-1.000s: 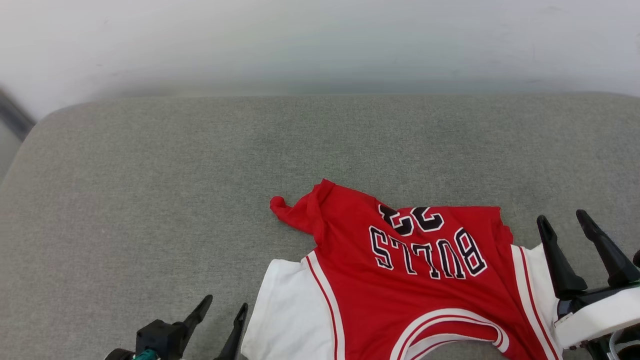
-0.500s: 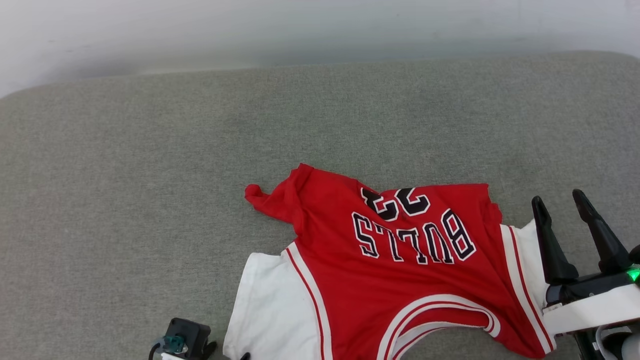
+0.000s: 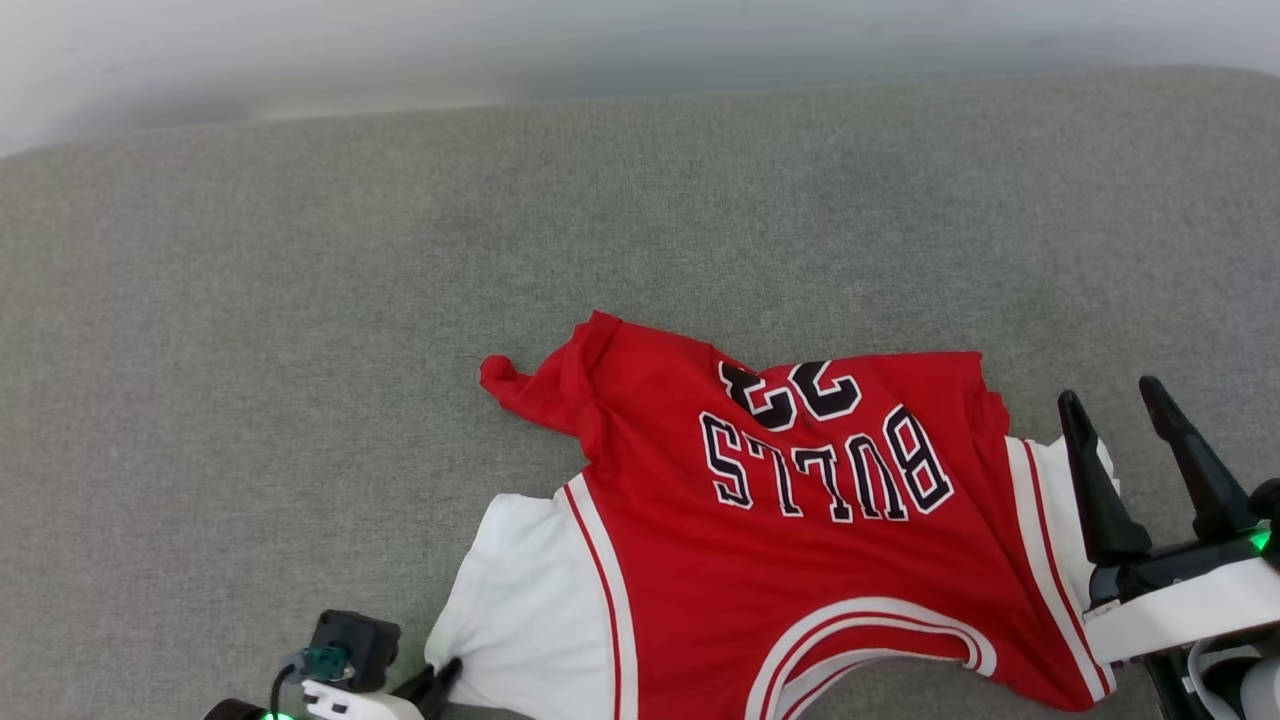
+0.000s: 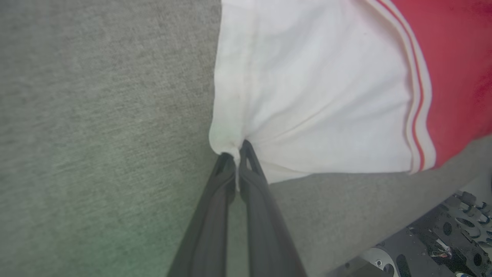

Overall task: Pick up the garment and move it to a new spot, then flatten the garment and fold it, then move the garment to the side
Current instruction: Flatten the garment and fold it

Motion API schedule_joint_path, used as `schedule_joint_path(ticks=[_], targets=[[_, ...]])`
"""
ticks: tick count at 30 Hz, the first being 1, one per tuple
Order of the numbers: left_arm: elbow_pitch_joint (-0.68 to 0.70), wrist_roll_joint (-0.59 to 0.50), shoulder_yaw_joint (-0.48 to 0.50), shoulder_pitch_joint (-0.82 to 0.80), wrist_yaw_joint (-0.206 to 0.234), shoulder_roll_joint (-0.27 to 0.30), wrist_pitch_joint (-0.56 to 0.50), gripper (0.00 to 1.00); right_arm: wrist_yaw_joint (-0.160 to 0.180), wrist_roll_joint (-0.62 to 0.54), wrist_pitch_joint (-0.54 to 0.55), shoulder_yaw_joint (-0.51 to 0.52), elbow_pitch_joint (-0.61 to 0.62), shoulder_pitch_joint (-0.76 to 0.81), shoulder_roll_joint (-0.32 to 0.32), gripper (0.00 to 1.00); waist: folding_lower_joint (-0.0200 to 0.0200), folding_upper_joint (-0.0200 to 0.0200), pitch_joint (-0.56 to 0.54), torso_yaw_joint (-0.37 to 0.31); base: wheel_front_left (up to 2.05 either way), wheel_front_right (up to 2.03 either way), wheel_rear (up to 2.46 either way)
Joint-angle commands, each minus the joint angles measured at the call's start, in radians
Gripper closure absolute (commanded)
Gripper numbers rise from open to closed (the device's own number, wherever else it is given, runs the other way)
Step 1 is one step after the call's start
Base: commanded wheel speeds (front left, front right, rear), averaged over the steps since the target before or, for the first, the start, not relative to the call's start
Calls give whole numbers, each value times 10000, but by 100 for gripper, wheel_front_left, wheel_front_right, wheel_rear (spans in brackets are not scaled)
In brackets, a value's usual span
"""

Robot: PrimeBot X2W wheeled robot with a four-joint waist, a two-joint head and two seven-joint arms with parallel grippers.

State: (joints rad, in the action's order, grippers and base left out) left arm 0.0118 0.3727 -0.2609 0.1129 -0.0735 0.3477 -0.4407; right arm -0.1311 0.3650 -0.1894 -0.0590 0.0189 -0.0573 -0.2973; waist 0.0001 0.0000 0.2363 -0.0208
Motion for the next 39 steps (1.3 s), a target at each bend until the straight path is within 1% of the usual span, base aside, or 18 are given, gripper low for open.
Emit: schedule_joint_path(ticks=[1,4,7,9,11,14,18,20,23,26,29,31,32,34,36,39], targets=[[-258,-61,144,-129,180,28,153,100,7,-100,106,-7,-76,14,-64,0,-1,0,-117,65,0,0,0],[33,159,477,-210,191,-7,724,100,5,-206,510,-75,-267,176,-146,0,-1,0,-376,176,0,0,0],[522,198,856,-181,338,125,1155,100,5,-99,1077,-95,-391,346,-178,0,-1,0,-618,303,0,0,0],[891,333,1164,-64,449,210,1295,100,7,-21,1620,-159,-411,477,-260,0,-1,0,-728,365,0,0,0],[1305,501,1427,41,501,274,1381,100,7,11,2266,-281,-358,670,-505,0,-1,0,-826,445,0,0,0],[2058,737,1758,235,602,377,1377,100,5,168,3441,-124,-206,1041,-873,0,-1,0,-928,576,0,0,0],[2950,895,1978,689,652,545,1259,100,5,277,5413,443,127,1537,-1180,0,-1,0,-962,709,0,0,0],[3361,1036,1939,927,597,575,1124,100,5,238,6430,876,292,1717,-1098,0,-1,0,-950,786,0,0,0],[3964,1469,1788,1210,475,401,929,100,5,40,7766,1381,598,1773,-880,0,-1,0,-888,910,0,0,0],[4432,1596,1639,1369,430,402,759,100,5,-169,8716,1624,821,1748,-748,0,-1,0,-756,1066,0,0,0],[4686,1573,1545,1349,411,434,660,100,5,-316,9296,1677,772,1609,-713,0,-1,0,-614,1221,0,0,0],[4785,1570,1479,1240,385,440,634,100,5,-224,9479,1740,560,1459,-523,0,-1,0,-505,1312,0,0,0],[4810,1571,1429,1187,377,450,604,100,5,-266,9528,1773,420,1415,-532,0,-1,0,-459,1365,0,0,0],[4823,1555,1346,1074,325,456,583,100,7,-478,9480,1689,90,1366,-719,0,-1,0,-359,1472,0,0,0],[4803,1568,1263,1004,303,441,563,100,5,-413,9373,1659,-208,1254,-536,0,-1,0,-275,1546,0,0,0],[4708,1596,1160,1019,292,417,516,100,4,-518,9268,1440,-643,1194,-456,0,-1,0,-142,1611,0,0,0]])
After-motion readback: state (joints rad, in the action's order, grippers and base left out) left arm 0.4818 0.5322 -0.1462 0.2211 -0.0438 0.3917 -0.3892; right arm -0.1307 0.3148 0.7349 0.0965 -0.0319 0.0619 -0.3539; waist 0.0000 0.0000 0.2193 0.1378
